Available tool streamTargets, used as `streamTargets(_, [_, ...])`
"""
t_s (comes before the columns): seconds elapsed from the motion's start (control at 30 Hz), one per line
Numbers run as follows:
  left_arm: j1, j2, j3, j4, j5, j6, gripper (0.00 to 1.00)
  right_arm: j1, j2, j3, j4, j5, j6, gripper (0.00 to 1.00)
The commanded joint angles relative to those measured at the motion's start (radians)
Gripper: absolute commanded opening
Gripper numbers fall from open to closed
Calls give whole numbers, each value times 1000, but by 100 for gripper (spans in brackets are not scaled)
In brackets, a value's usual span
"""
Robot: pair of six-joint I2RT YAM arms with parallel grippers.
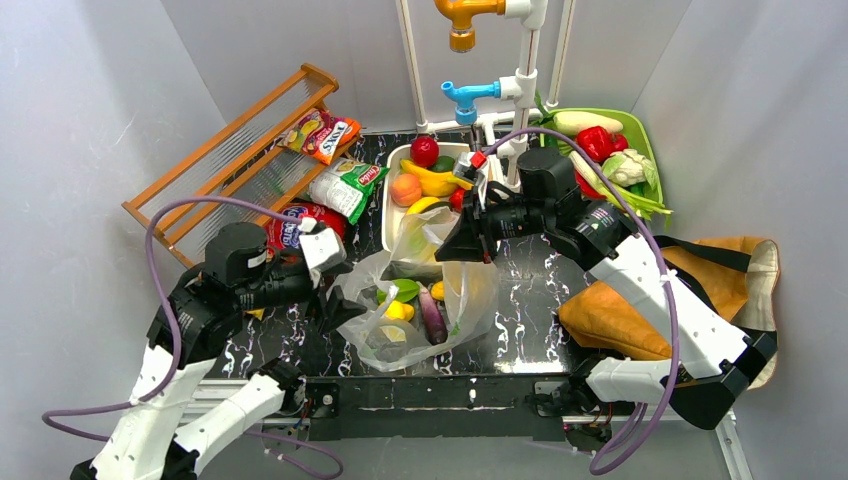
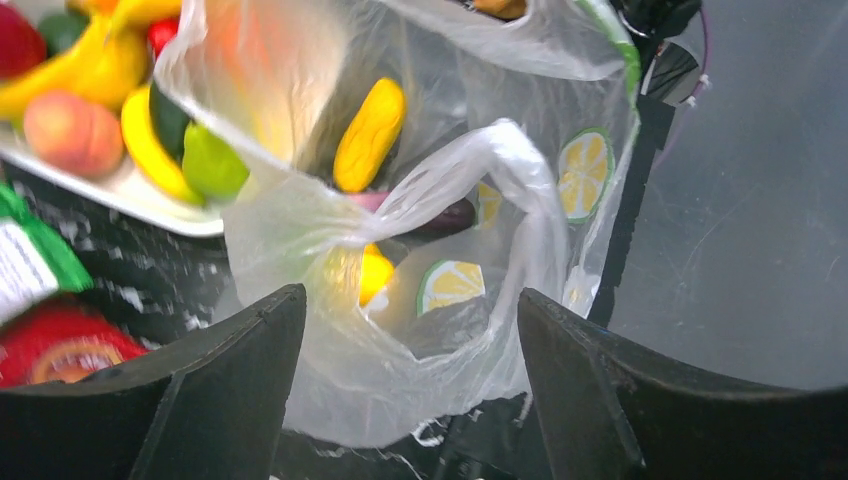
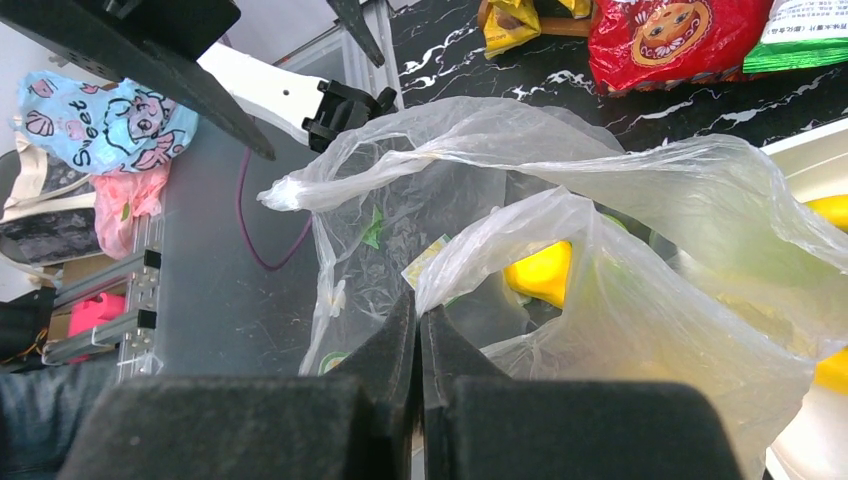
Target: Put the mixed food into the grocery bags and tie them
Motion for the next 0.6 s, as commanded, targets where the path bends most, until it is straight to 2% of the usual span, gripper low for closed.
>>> streamTargets(0.0, [1,7,-59,118,169,194,77,6,-13,6,6,6,-27,1])
streamTargets(0.23, [1,45,-93,162,155,310,77,6,-14,8,1,5,-28,1])
streamTargets(0.43, [1,95,-89,166,144,396,72,6,-20,6,-3,8,-26,1])
streamTargets(0.57, [1,128,-83,150,186,432,70,6,-24,5,-7,10,-26,1])
